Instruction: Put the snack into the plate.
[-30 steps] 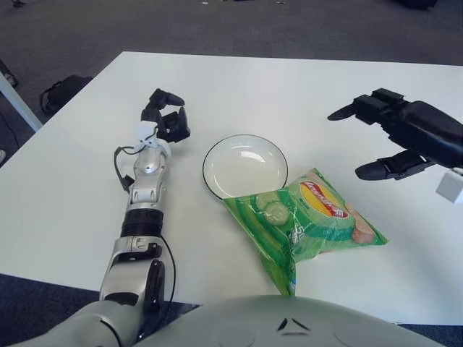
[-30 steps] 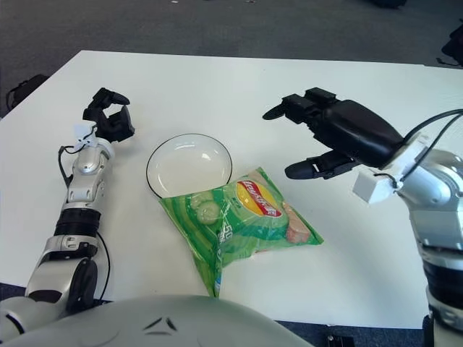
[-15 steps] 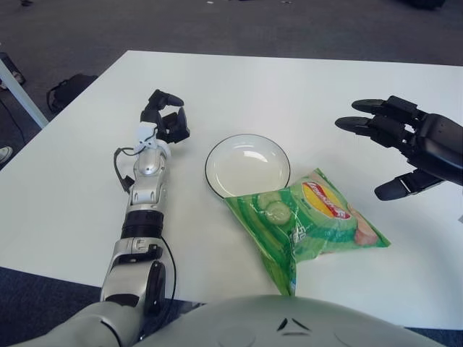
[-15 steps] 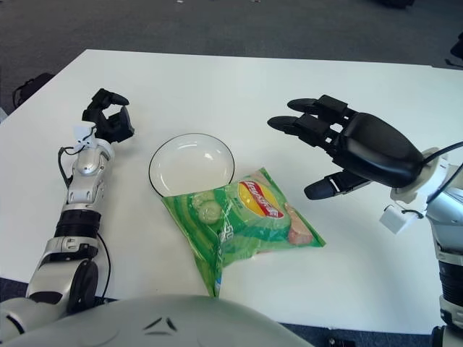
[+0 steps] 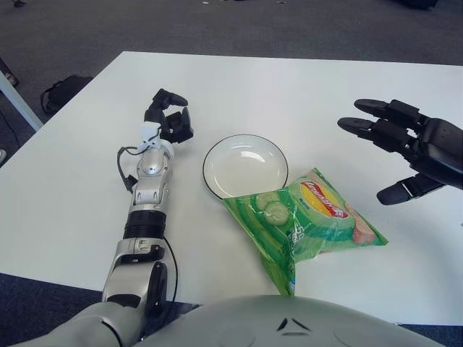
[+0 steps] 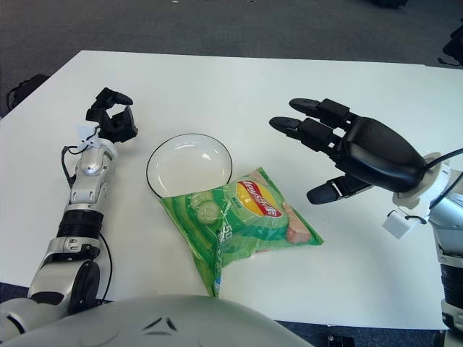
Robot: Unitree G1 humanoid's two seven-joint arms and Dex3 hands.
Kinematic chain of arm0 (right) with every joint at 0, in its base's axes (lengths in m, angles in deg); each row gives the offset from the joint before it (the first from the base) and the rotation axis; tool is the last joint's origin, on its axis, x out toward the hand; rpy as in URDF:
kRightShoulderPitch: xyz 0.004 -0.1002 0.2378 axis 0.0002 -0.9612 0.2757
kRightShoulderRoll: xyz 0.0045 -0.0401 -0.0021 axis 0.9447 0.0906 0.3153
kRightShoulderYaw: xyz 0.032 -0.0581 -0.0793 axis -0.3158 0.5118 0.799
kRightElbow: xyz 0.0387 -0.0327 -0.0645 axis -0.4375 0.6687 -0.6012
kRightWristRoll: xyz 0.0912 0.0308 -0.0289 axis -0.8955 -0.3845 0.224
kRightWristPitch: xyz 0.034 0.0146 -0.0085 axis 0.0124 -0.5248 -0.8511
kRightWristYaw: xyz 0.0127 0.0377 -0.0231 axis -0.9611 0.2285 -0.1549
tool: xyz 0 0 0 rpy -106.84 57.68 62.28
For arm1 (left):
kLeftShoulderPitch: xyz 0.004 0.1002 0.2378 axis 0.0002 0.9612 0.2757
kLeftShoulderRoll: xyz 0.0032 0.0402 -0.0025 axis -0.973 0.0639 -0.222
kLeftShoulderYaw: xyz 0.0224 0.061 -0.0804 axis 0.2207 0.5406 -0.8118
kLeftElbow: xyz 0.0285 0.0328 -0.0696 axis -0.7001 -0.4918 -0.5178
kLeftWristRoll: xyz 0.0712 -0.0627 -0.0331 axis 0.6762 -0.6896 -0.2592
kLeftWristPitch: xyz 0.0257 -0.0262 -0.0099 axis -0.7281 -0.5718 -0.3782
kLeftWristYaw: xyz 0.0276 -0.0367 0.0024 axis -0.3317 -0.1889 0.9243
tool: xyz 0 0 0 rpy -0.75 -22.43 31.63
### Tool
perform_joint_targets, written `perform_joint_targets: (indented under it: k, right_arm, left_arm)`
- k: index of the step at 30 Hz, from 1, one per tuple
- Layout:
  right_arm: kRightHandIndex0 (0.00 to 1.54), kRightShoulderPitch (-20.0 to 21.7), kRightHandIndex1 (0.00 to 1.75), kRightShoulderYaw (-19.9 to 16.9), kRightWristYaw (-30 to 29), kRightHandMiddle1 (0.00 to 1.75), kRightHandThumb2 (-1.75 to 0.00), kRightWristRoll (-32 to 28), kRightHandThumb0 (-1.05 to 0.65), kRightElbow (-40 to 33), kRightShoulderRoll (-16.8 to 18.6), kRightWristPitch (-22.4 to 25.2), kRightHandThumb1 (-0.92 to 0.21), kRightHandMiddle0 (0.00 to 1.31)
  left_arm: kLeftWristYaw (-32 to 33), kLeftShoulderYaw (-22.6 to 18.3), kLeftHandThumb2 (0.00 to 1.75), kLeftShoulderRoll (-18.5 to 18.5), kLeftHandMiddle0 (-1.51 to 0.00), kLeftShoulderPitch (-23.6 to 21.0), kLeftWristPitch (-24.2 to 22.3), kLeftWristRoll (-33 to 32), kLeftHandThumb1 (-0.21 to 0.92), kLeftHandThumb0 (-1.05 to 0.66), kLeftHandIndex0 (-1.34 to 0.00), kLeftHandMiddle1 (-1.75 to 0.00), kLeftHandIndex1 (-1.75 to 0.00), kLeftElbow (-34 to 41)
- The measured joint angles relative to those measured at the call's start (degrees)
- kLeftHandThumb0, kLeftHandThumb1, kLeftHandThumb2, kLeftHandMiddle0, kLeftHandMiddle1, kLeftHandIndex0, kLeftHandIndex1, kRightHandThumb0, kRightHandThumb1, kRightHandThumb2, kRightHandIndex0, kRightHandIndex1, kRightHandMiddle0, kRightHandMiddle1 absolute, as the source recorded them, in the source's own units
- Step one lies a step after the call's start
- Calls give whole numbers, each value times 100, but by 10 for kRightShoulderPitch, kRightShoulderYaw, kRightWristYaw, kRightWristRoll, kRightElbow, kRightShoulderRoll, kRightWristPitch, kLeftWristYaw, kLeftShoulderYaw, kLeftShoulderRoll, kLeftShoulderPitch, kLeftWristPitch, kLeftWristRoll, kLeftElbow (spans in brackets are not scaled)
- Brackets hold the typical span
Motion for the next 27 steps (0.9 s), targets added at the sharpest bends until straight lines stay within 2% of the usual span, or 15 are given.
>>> perform_joint_targets:
  k: [2, 5, 8, 12, 14, 16, 22, 27]
  right_arm:
    - [3, 2, 13, 7, 3, 22, -56, -2, -91, -1, 0, 7, -92, 0]
    - [5, 22, 13, 48, 33, 25, -61, -8, -96, -32, 3, 85, -92, 0]
    - [4, 45, 12, 103, 69, 22, -65, -10, -99, -65, 6, 158, -92, 0]
    - [3, 102, 11, 195, 129, 15, -68, -10, -100, -108, 22, 257, -92, 0]
    - [3, 137, 10, 244, 154, 12, -69, -5, -101, -125, 35, 284, -92, 0]
    - [2, 159, 9, 271, 166, 9, -69, -4, -101, -135, 47, 291, -92, 0]
    - [1, 187, 8, 286, 174, 1, -68, -7, -100, -143, 51, 290, -92, 0]
    - [1, 190, 7, 295, 179, 2, -67, 1, -100, -143, 52, 326, -92, 2]
  left_arm:
    - [1, 0, 112, 0, -115, 1, -1, 0, 47, -43, -49, -175, -175, 0]
    - [2, -1, 112, -1, -115, 2, -2, 0, 47, -43, -49, -175, -175, 0]
    - [2, 2, 113, 1, -115, 2, -2, 0, 47, -43, -49, -175, -175, 0]
    - [2, 4, 113, 2, -116, 2, -4, 1, 47, -43, -49, -175, -175, 0]
    - [3, 4, 113, 2, -116, 2, -4, 2, 47, -43, -49, -175, -175, 1]
    - [3, 6, 112, 4, -116, 2, -4, 2, 47, -43, -49, -175, -175, 2]
    - [4, 4, 112, 5, -117, 7, -4, 2, 47, -43, -49, -175, -175, 3]
    - [4, 3, 113, 4, -116, 11, -4, 2, 47, -43, -49, -175, -175, 3]
